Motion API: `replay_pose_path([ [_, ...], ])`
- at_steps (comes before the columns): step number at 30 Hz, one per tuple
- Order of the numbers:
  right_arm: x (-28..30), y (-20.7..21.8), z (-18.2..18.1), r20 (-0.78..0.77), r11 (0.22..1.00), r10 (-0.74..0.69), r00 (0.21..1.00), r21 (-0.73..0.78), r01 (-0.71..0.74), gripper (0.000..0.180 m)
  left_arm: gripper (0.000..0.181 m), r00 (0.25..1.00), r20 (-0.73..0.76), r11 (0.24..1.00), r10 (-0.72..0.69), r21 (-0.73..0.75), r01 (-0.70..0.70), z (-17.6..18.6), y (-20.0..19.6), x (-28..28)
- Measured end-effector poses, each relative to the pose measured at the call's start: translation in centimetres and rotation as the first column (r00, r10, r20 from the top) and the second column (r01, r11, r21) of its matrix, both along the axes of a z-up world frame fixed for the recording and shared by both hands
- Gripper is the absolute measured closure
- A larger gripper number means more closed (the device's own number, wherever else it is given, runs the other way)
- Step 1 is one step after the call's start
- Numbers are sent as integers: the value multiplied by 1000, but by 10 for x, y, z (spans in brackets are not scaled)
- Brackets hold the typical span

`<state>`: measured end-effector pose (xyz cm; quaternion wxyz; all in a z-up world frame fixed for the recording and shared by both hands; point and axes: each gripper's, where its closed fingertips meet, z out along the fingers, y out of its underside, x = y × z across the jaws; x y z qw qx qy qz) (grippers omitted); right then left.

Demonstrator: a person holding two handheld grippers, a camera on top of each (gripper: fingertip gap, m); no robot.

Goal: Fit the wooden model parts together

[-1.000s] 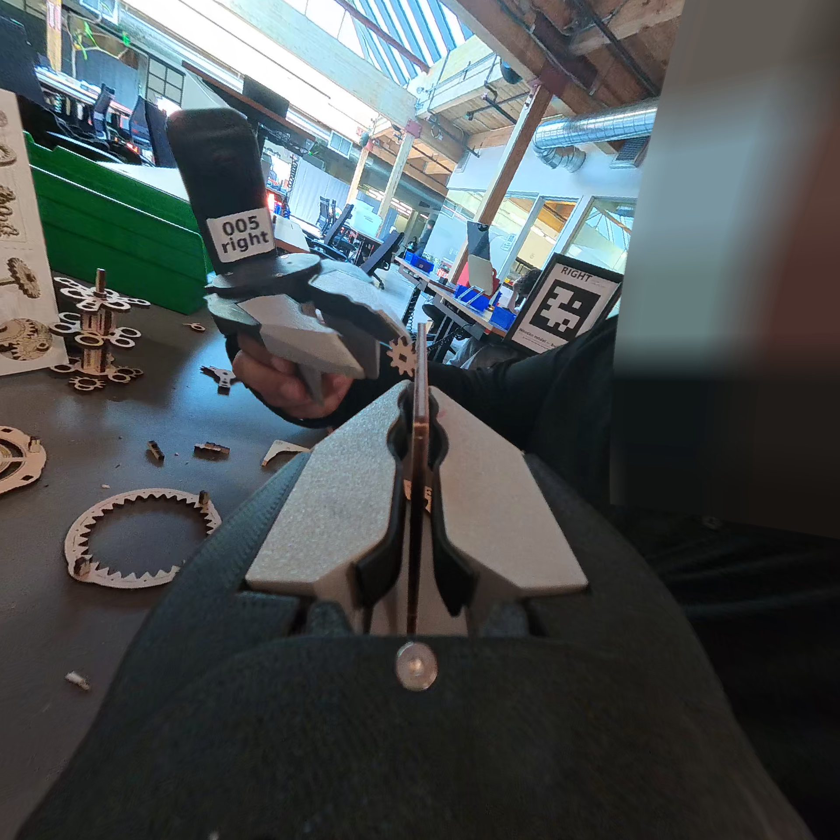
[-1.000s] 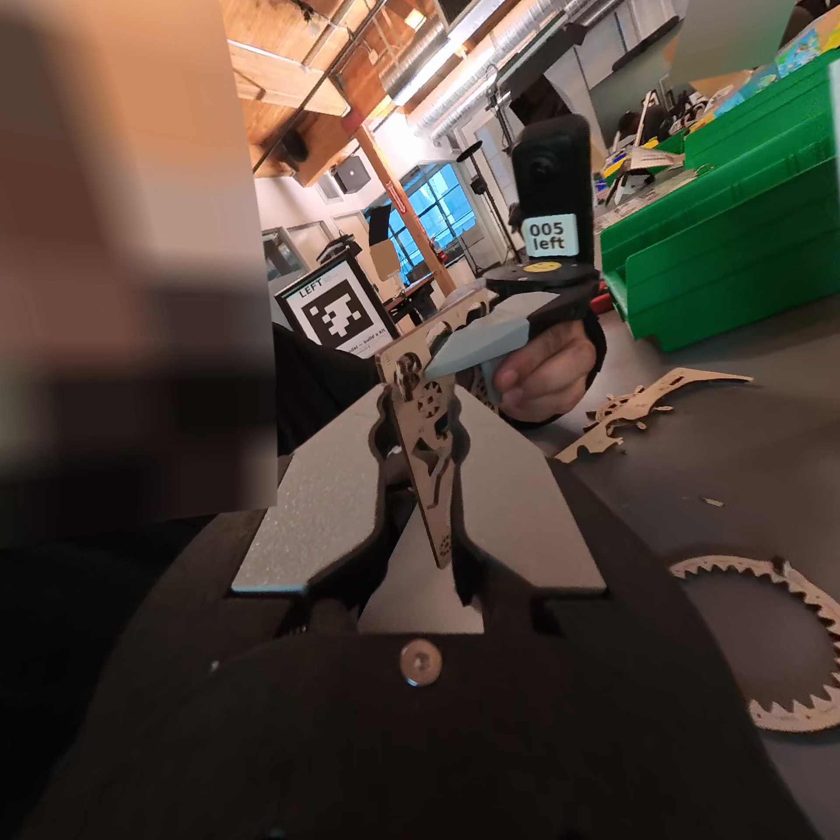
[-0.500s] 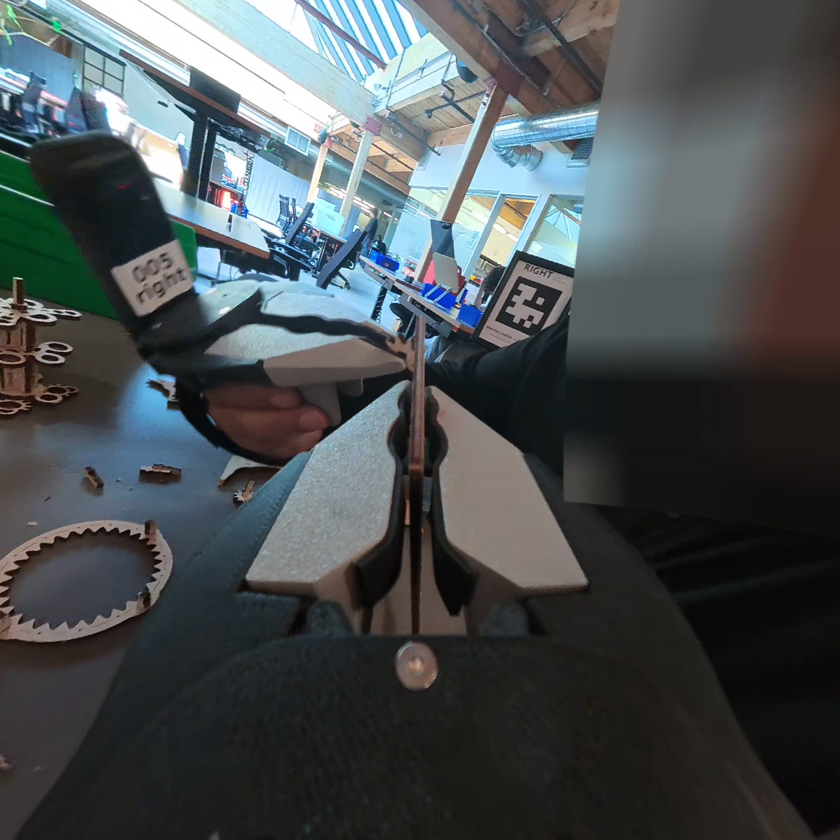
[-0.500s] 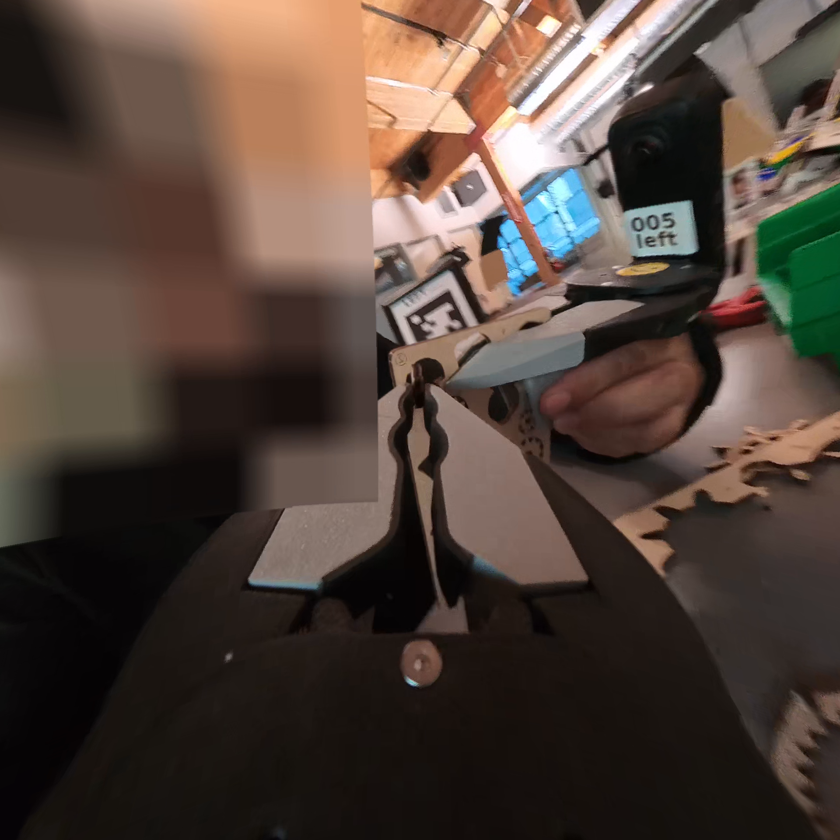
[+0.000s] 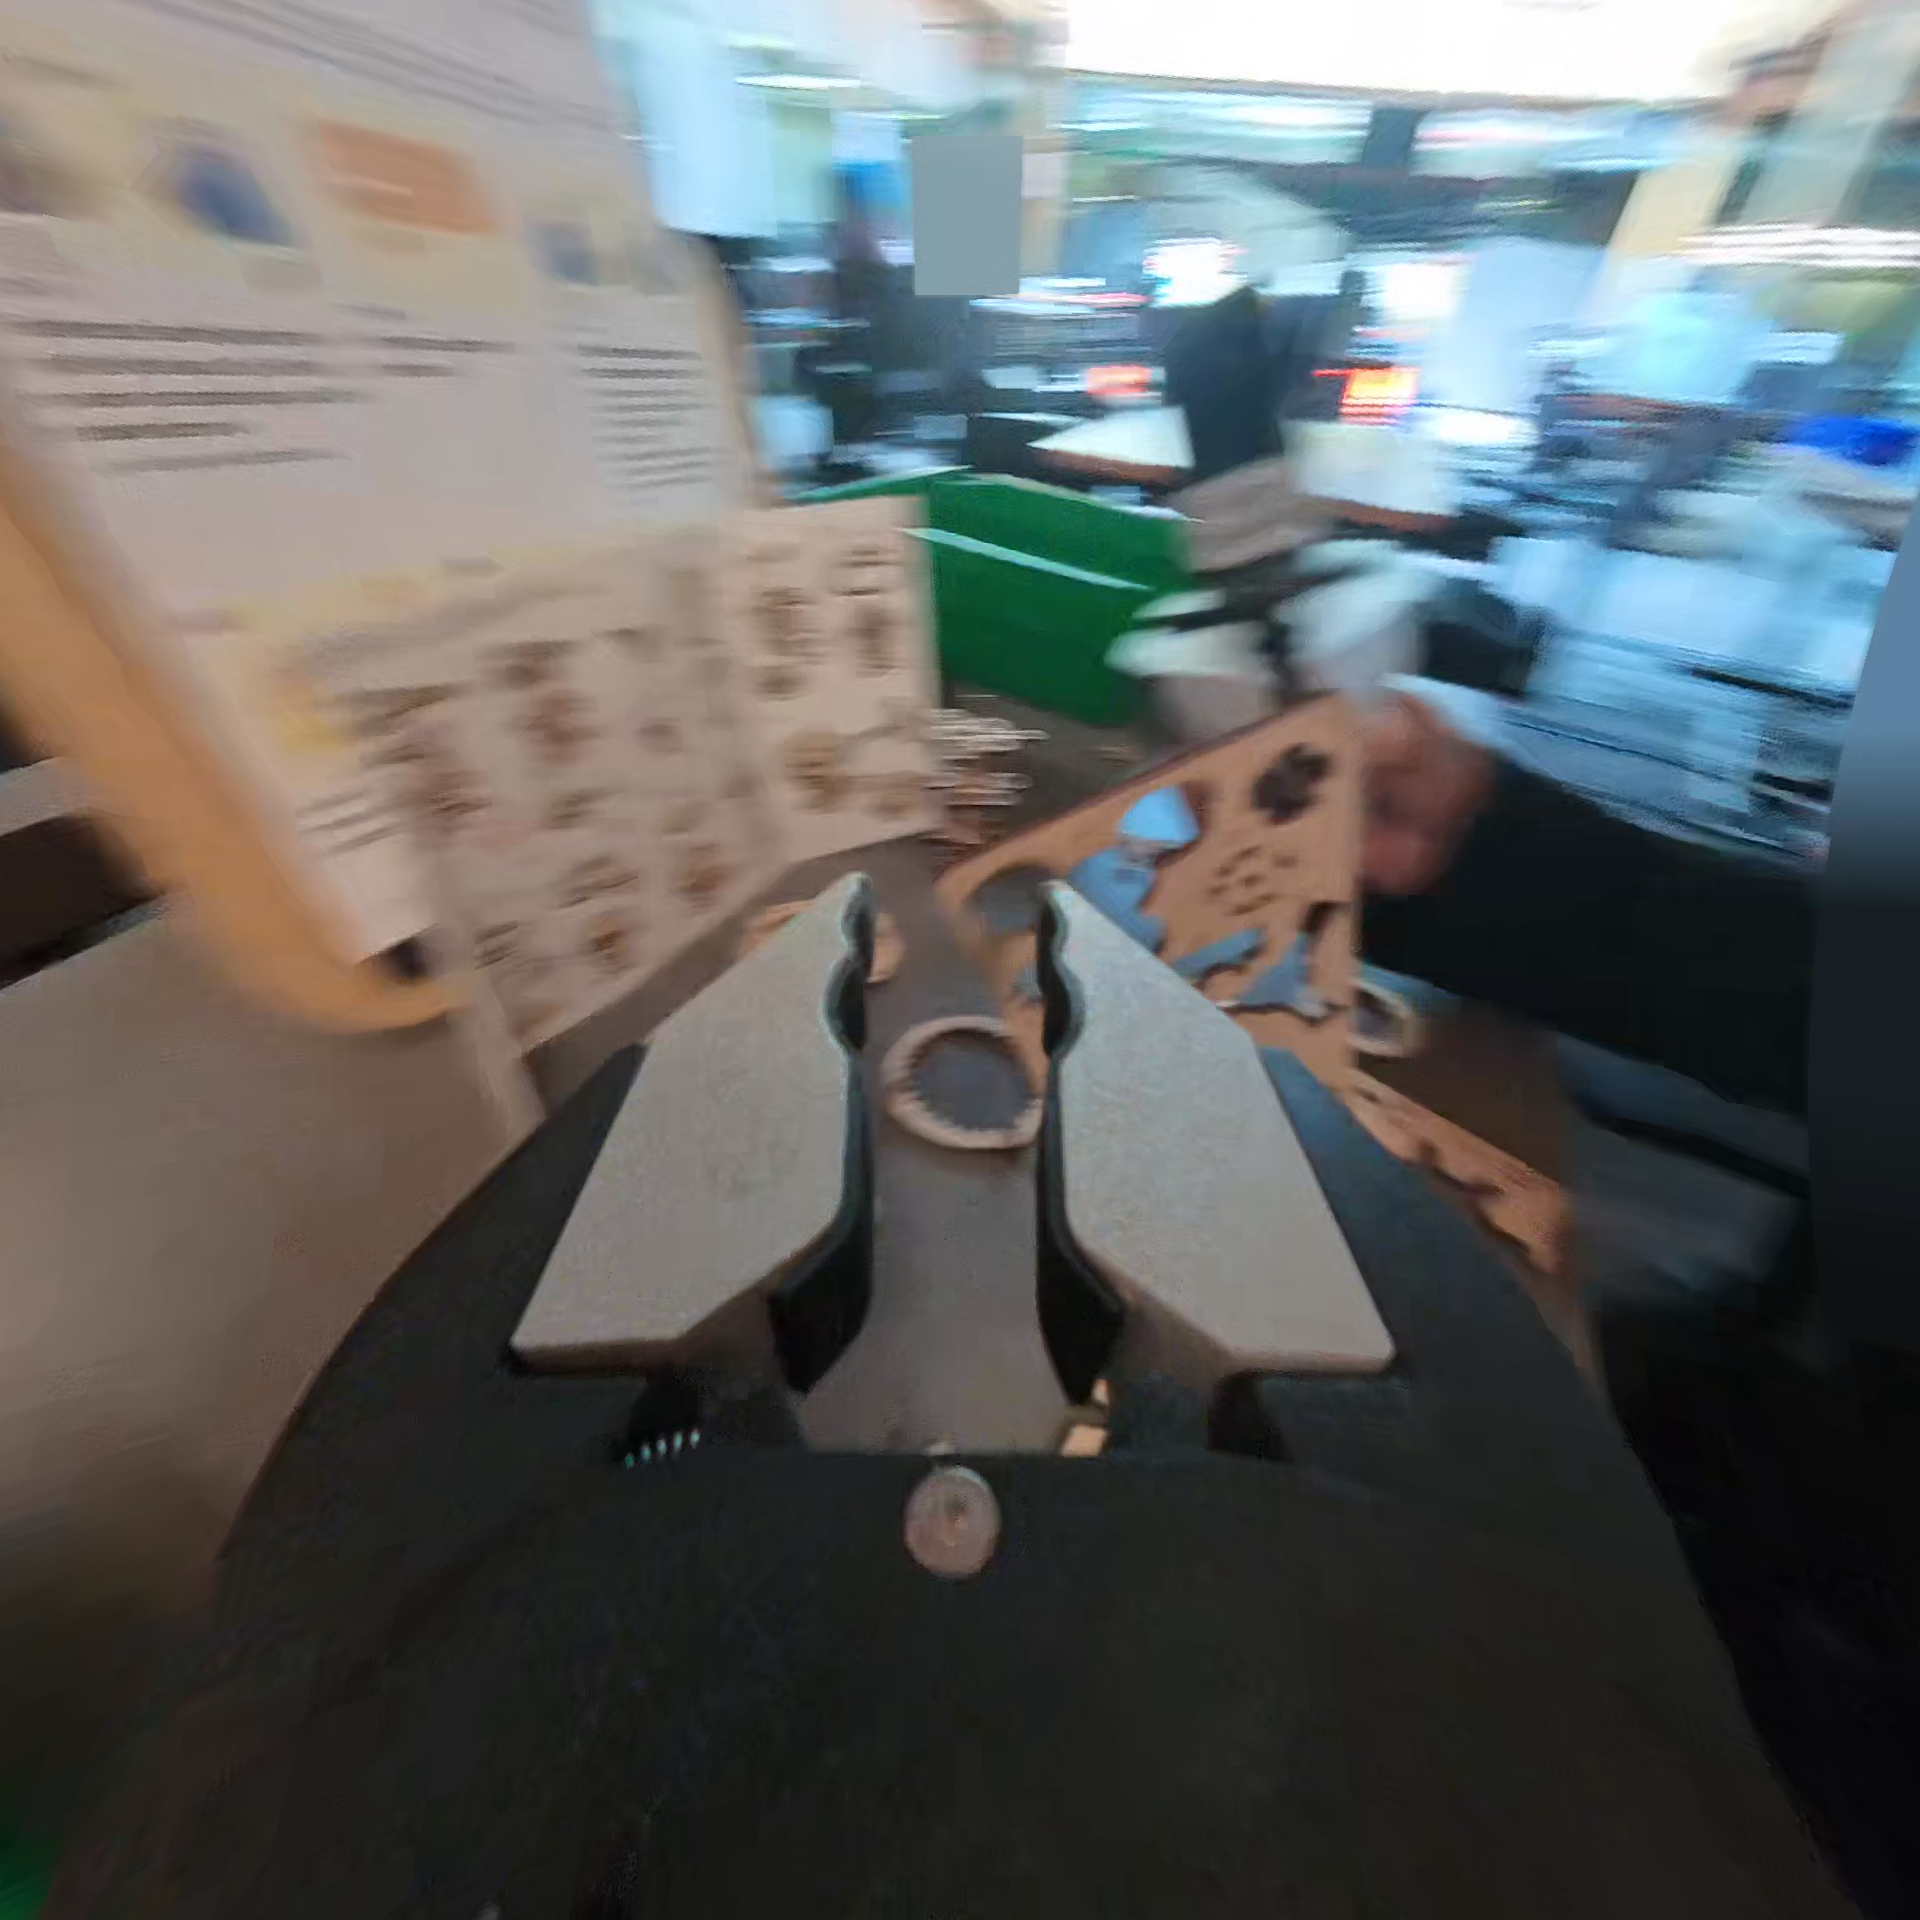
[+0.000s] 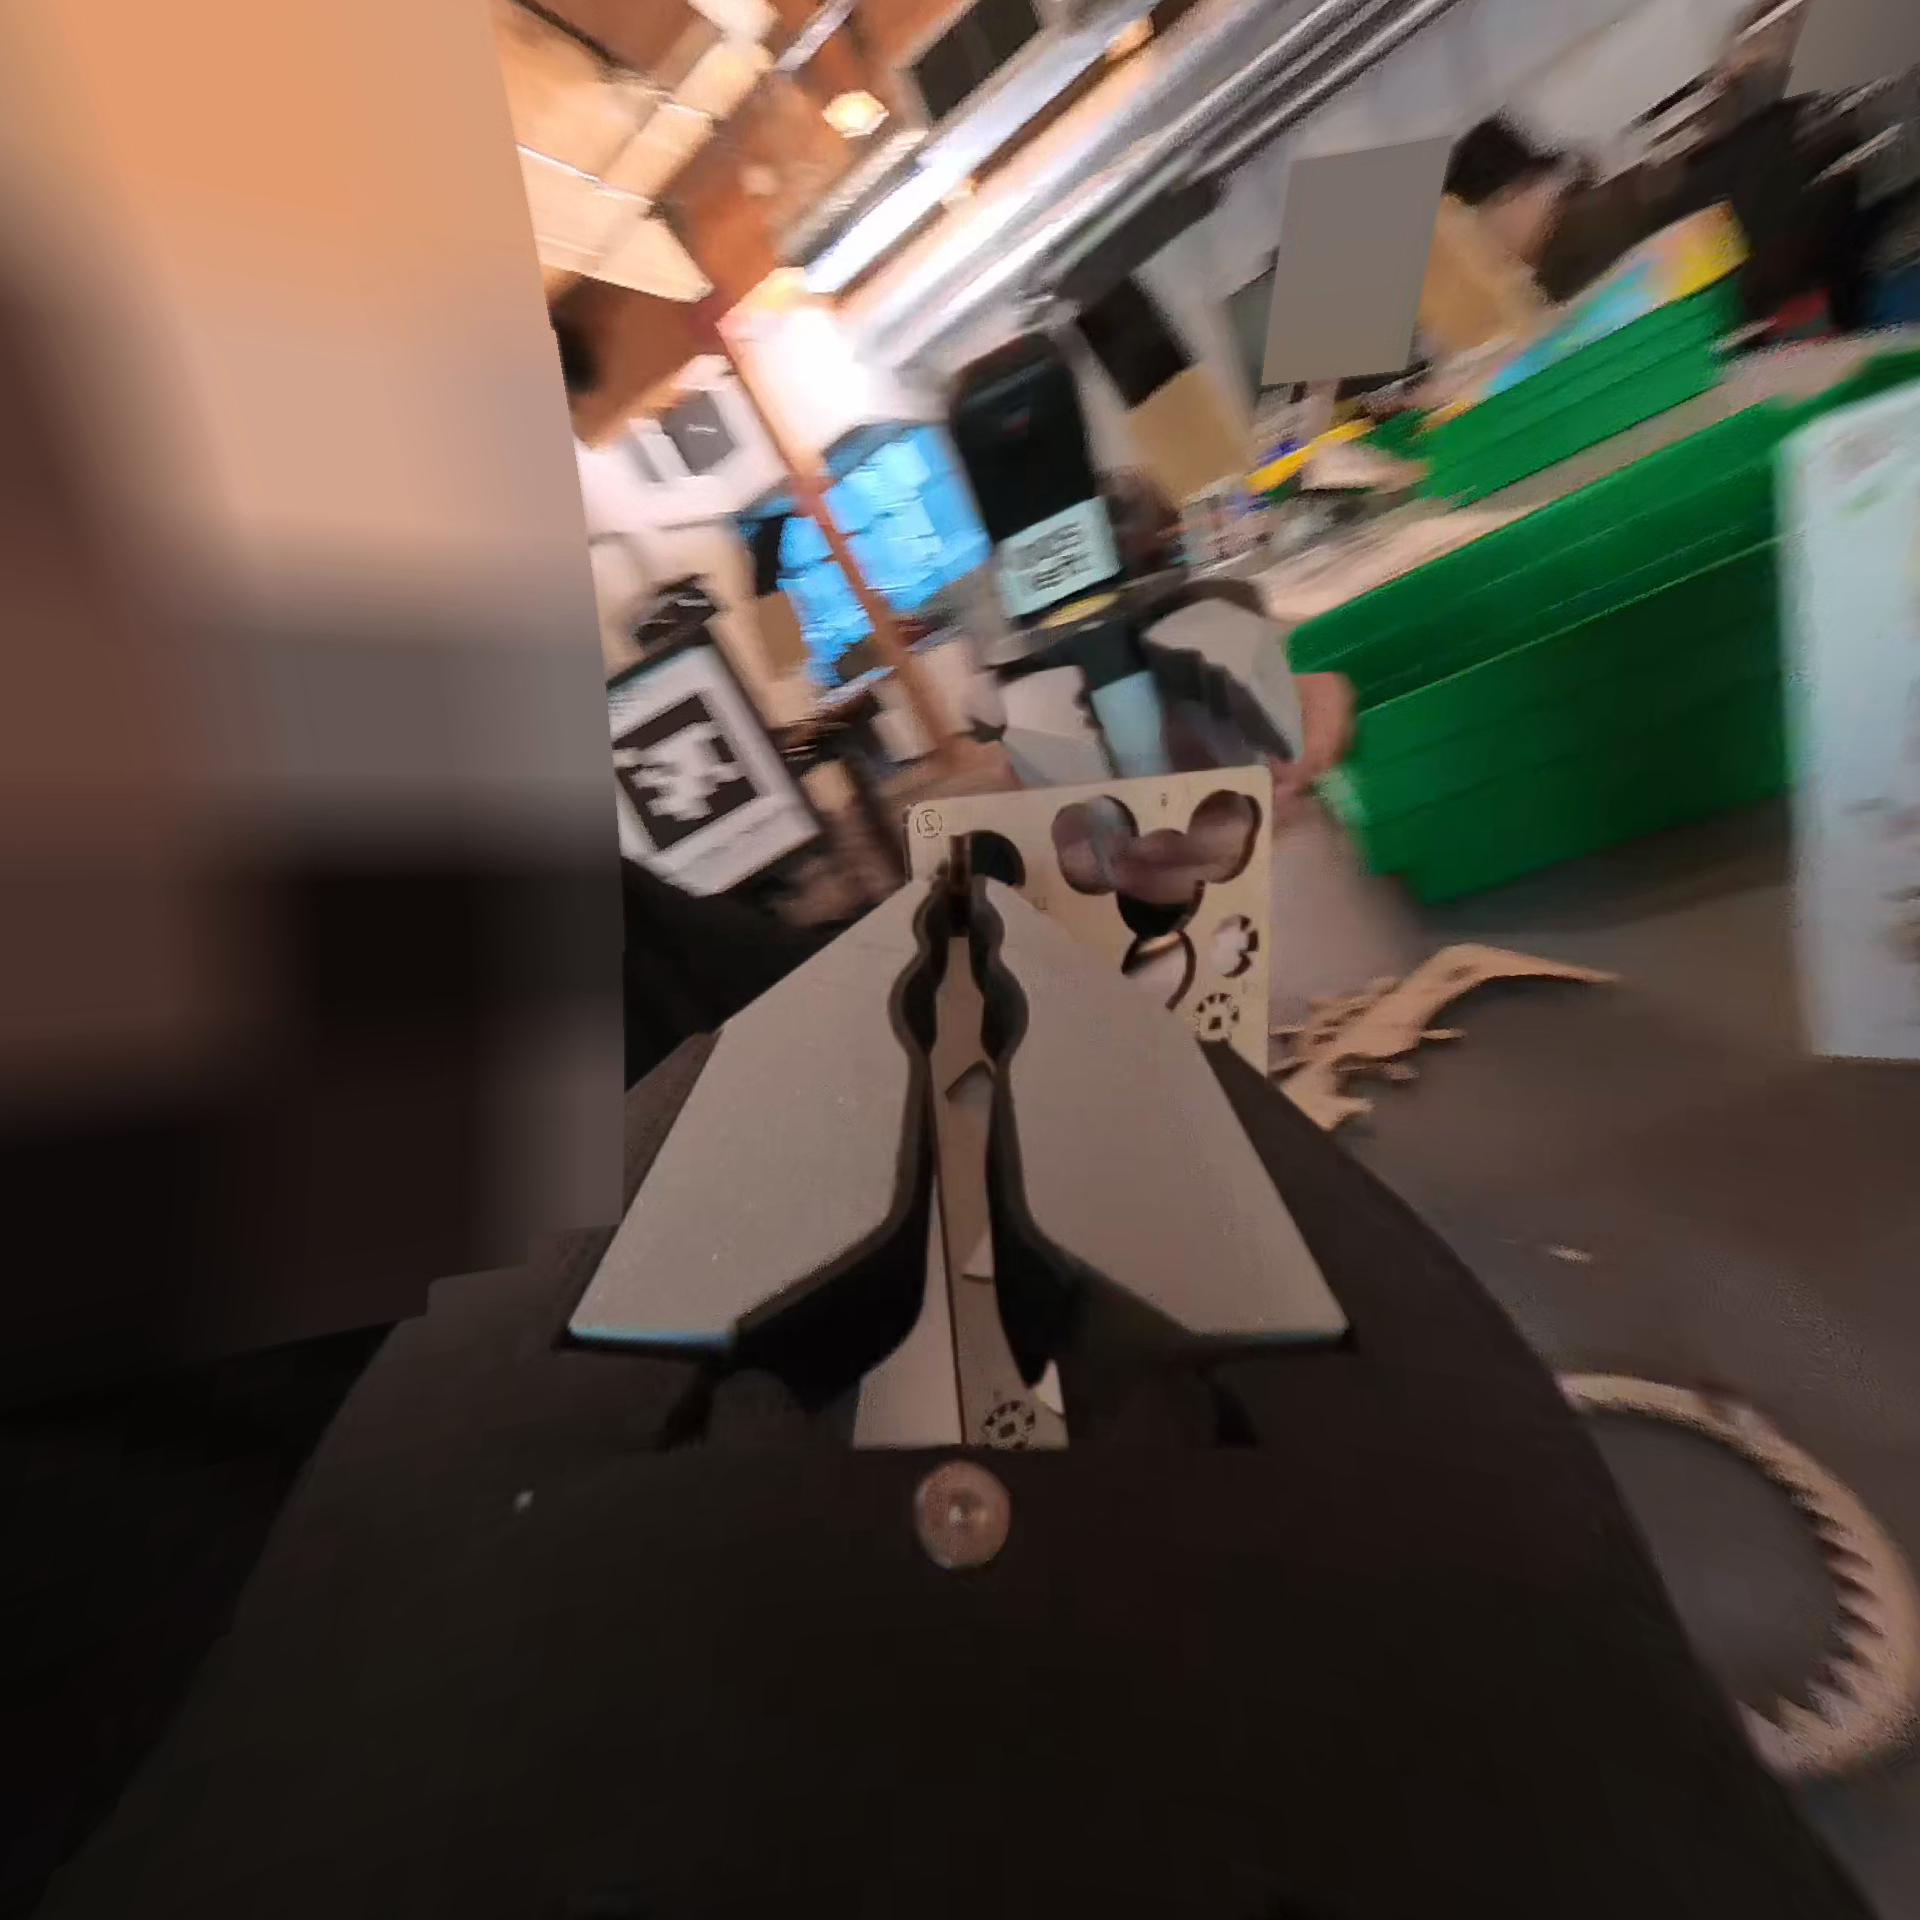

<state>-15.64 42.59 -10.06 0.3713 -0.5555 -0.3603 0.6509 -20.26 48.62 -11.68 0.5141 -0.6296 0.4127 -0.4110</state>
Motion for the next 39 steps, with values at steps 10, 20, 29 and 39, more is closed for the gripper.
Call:
replay_pose_path([
  [10, -13, 16, 22, 0, 835, -546, 838, 88, 543, 180, 135, 958, -5, 946, 285, 162, -281, 17, -61, 33],
  [20, -22, -24, 25, -29, 850, -476, 879, 239, 469, 179, 181, 978, 51, 963, 202, 172, -208, 22, -80, 30],
  [29, 21, -14, 44, -168, 938, -289, 943, 147, 314, 180, 181, 946, 316, 993, 71, -111, -37, 32, -67, 14],
  [39, 55, -12, 23, -97, 933, -331, 939, 116, 341, 180, 181, 977, 123, 945, 176, -298, -133, -13, -43, -46],
])
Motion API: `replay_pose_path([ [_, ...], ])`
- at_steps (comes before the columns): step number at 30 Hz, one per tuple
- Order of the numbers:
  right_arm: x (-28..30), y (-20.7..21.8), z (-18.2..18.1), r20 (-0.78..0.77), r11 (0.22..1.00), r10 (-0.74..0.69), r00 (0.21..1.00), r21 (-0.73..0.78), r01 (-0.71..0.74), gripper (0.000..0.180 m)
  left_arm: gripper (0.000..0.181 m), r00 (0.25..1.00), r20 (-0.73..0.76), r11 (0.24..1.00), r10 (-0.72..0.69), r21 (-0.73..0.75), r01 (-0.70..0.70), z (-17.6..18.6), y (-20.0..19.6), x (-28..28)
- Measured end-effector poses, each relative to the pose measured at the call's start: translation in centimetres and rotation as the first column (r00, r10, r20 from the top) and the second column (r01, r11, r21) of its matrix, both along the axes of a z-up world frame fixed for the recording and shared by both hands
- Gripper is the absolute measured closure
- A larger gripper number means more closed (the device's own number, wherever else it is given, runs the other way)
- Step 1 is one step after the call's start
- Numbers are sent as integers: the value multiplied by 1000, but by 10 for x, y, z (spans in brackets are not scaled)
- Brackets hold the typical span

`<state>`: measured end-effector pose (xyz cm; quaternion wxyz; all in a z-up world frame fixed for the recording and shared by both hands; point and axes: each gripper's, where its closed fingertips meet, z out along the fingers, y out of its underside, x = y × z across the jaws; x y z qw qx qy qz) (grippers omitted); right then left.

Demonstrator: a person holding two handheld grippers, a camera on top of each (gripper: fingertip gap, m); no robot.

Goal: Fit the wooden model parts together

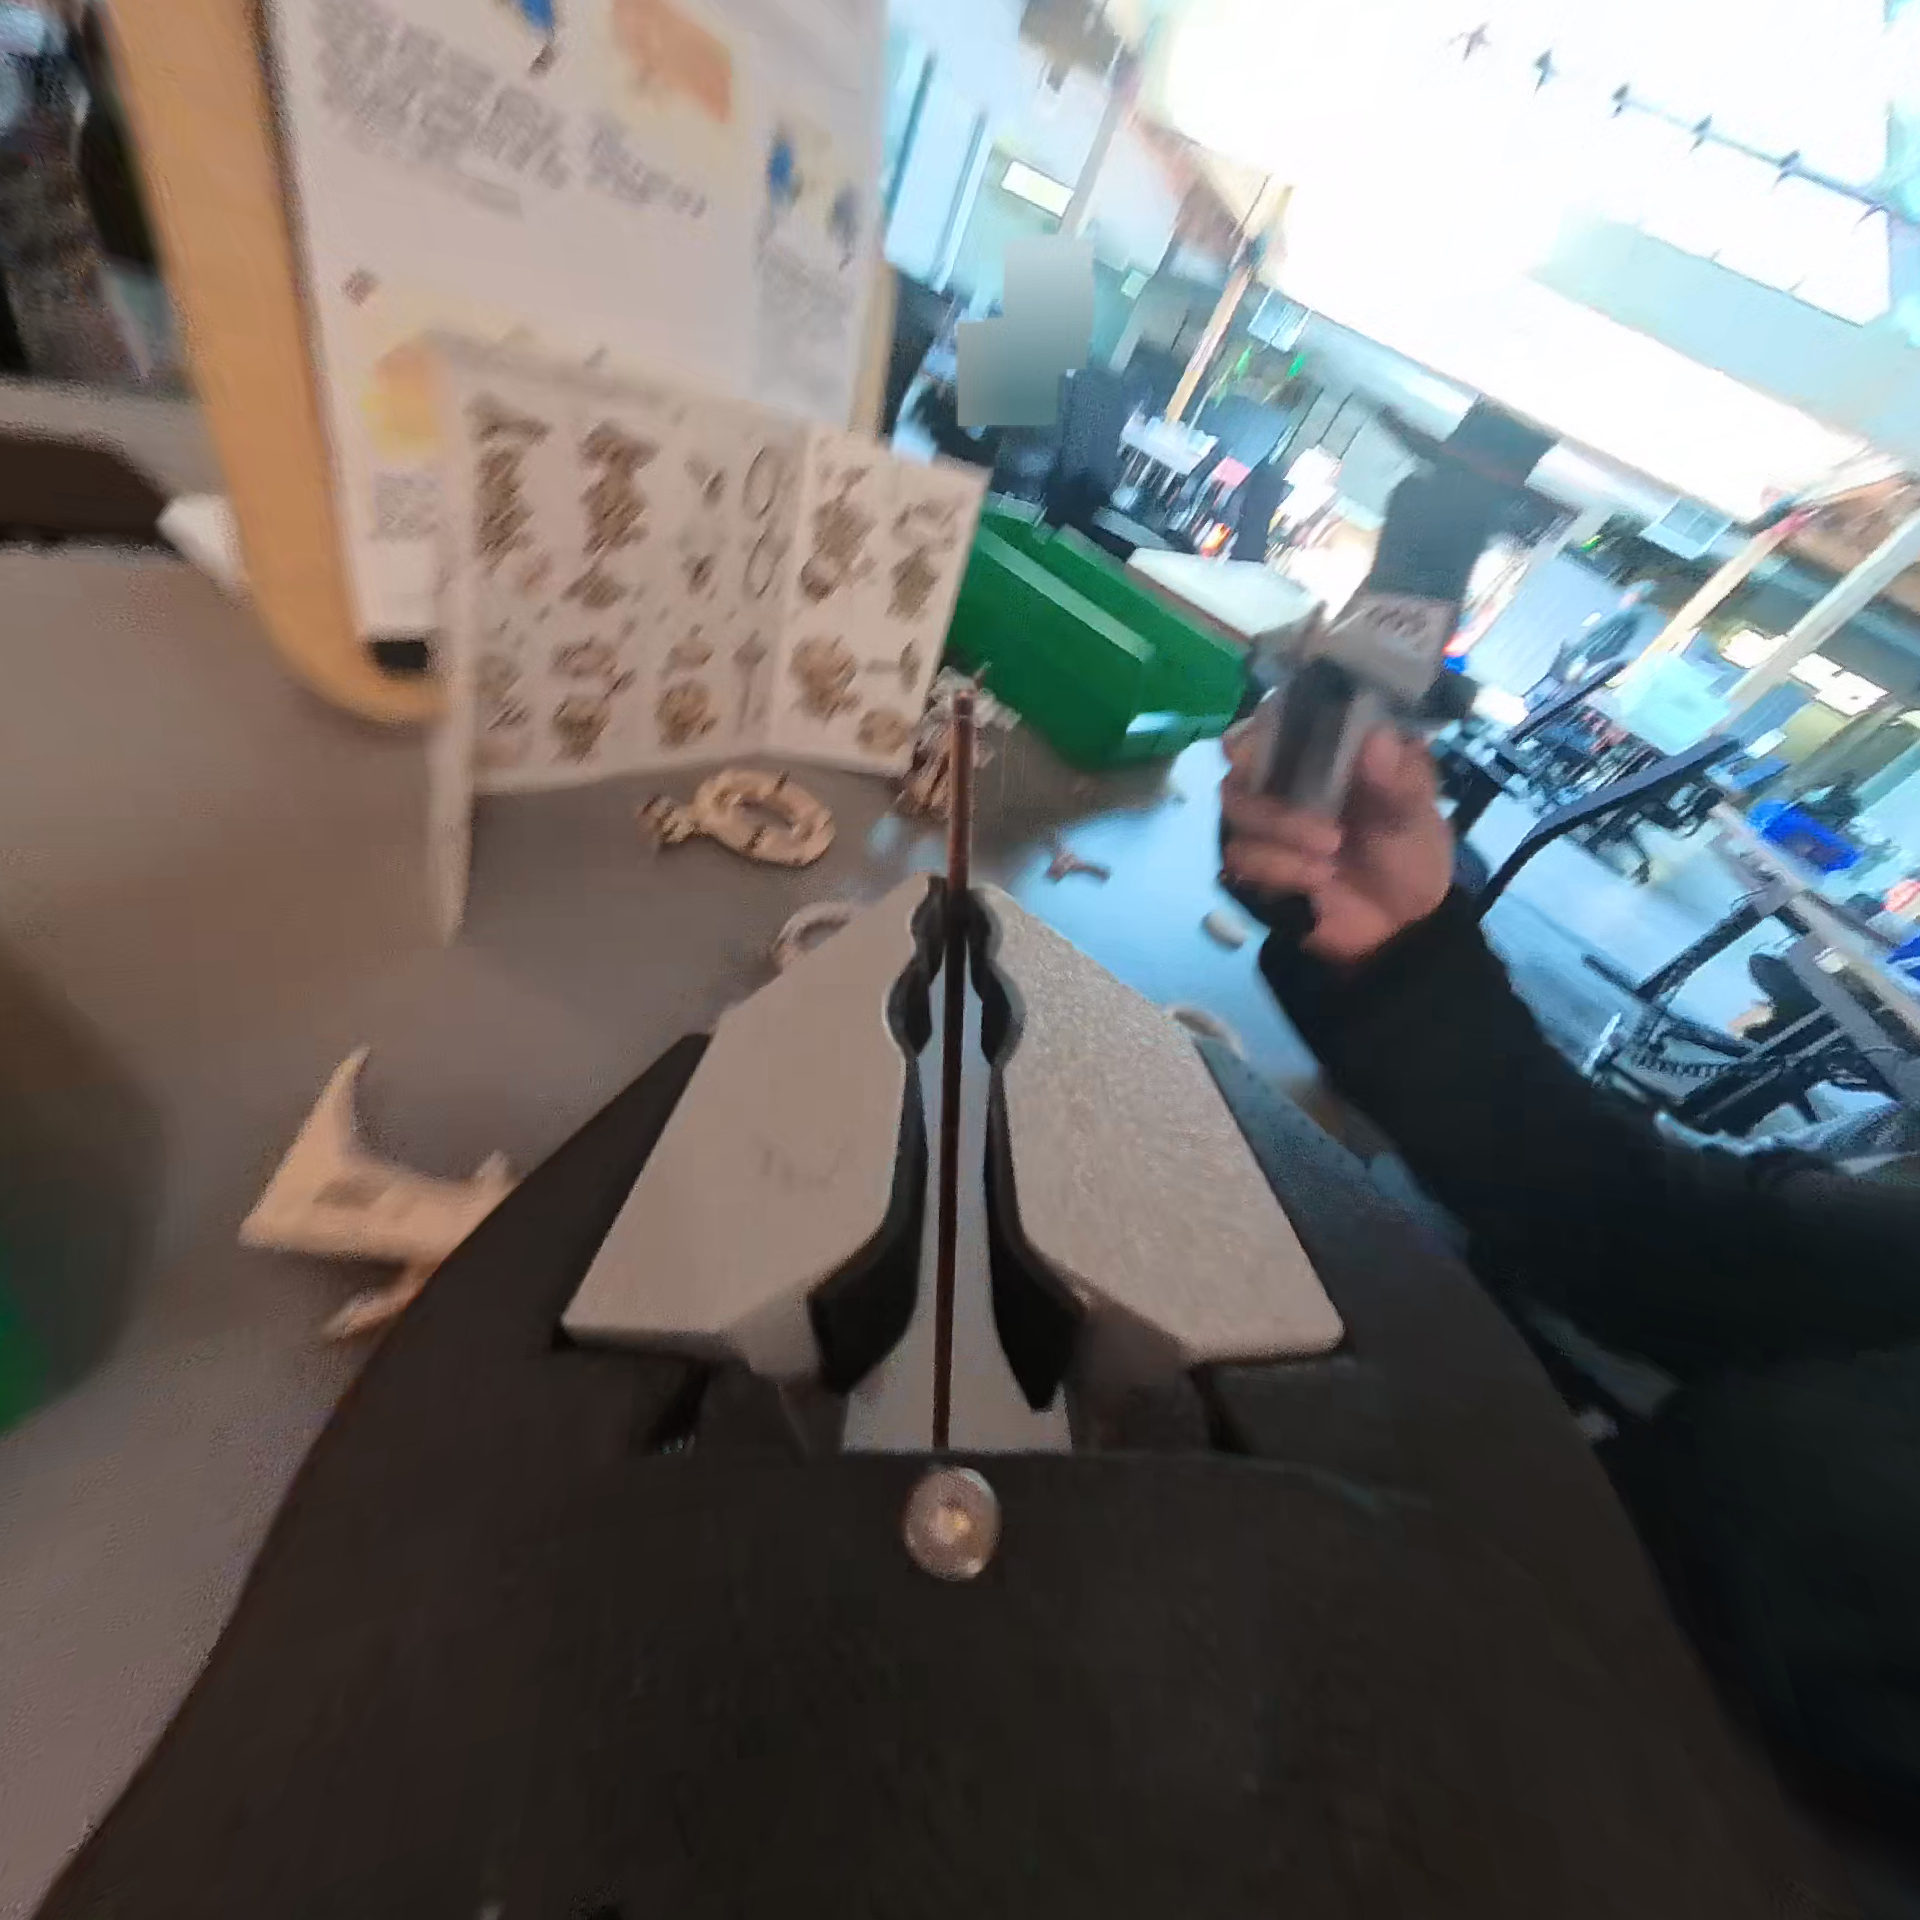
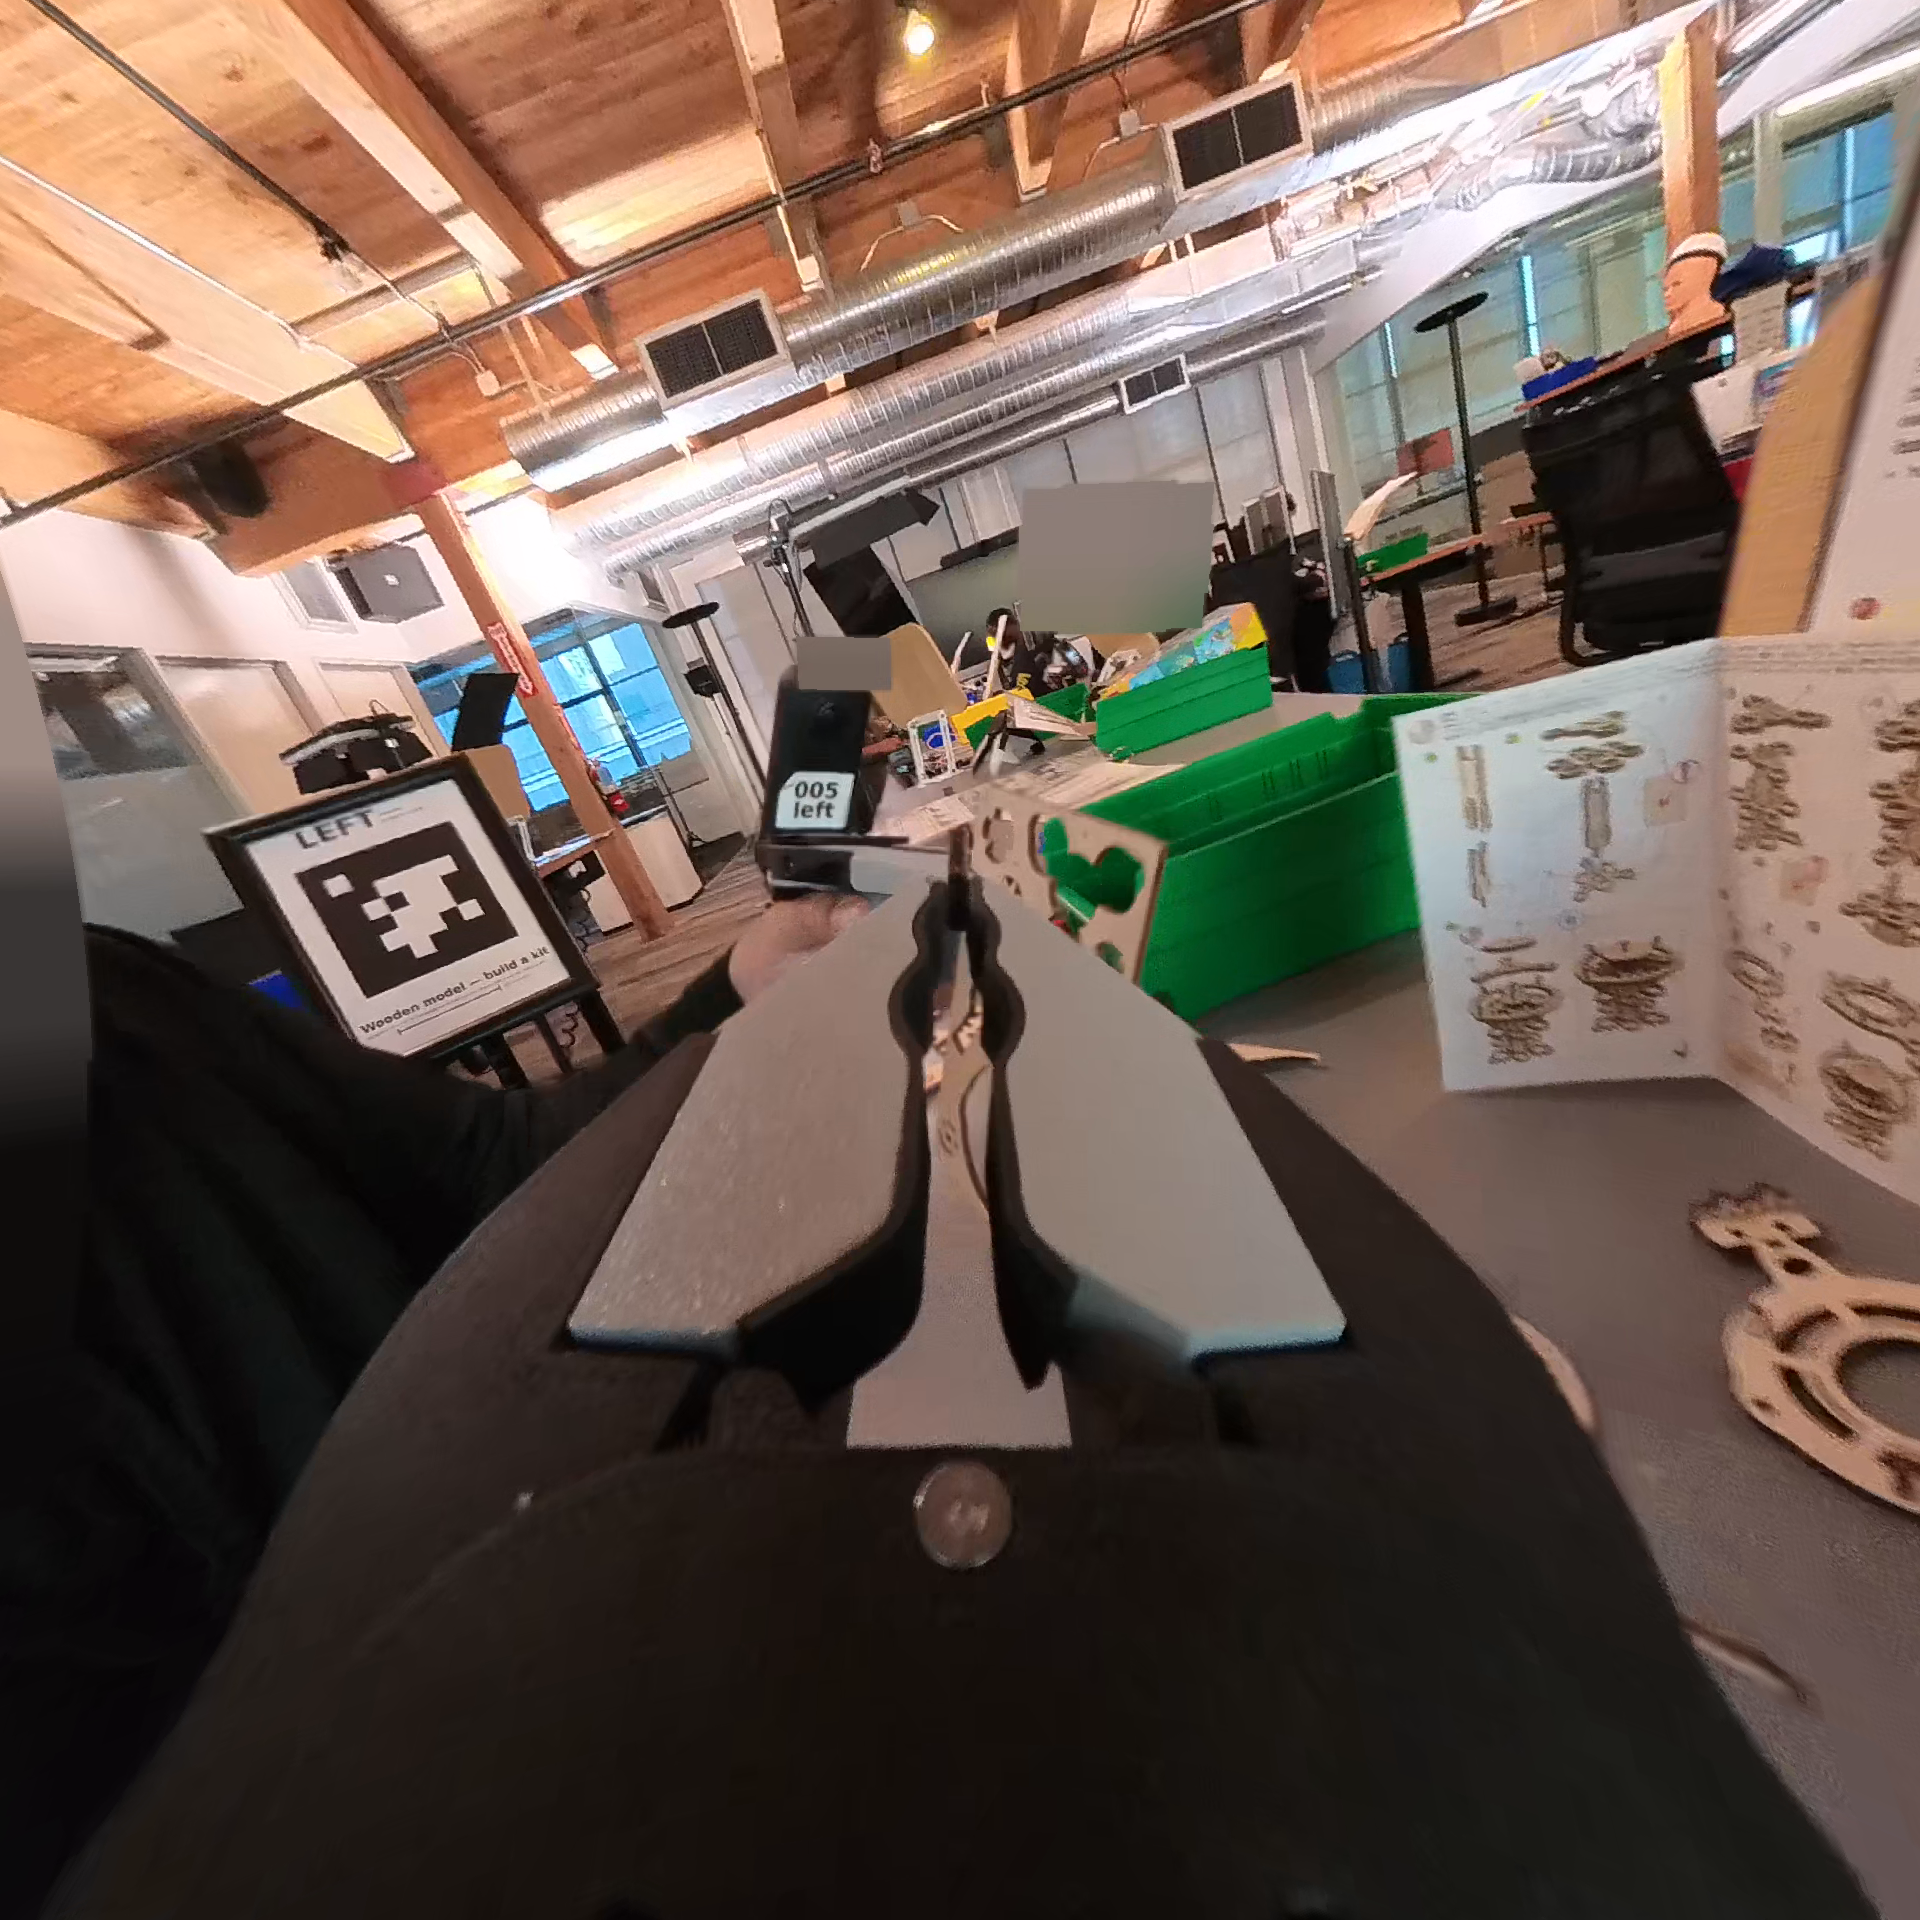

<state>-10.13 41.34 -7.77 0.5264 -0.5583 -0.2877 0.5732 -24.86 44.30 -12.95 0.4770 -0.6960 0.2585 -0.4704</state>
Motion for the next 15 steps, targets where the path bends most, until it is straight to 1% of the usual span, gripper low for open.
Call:
replay_pose_path([
  [2, 24, 4, -3, 23, 1000, -21, 1000, 1, 21, 180, 181, 998, -53, 996, 33, -85, -38, -20, 9, -36],
  [4, 47, 8, -11, 55, 999, -44, 998, -8, 45, 180, 180, 999, -35, 984, 30, -176, -35, -32, 9, -63],
  [6, 64, 12, -27, 99, 997, -77, 992, -25, 79, 180, 179, 999, -40, 969, 33, -242, -41, -45, 10, -83],
  [9, 71, 16, -54, 143, 994, -91, 986, -39, 97, 180, 174, 992, -121, 949, 39, -306, -74, -74, 15, -99],
  [12, 67, 20, -77, 196, 993, -98, 976, -53, 110, 180, 149, 979, -203, 936, 29, -337, -97, -96, 20, -105],
  [14, 66, 23, -83, 253, 992, -110, 961, -36, 123, 180, 131, 963, -270, 934, 25, -337, -118, -103, 20, -112],
  [15, 68, 26, -86, 282, 990, -132, 950, -12, 141, 180, 128, 949, -315, 939, 32, -315, -137, -104, 20, -117],
])
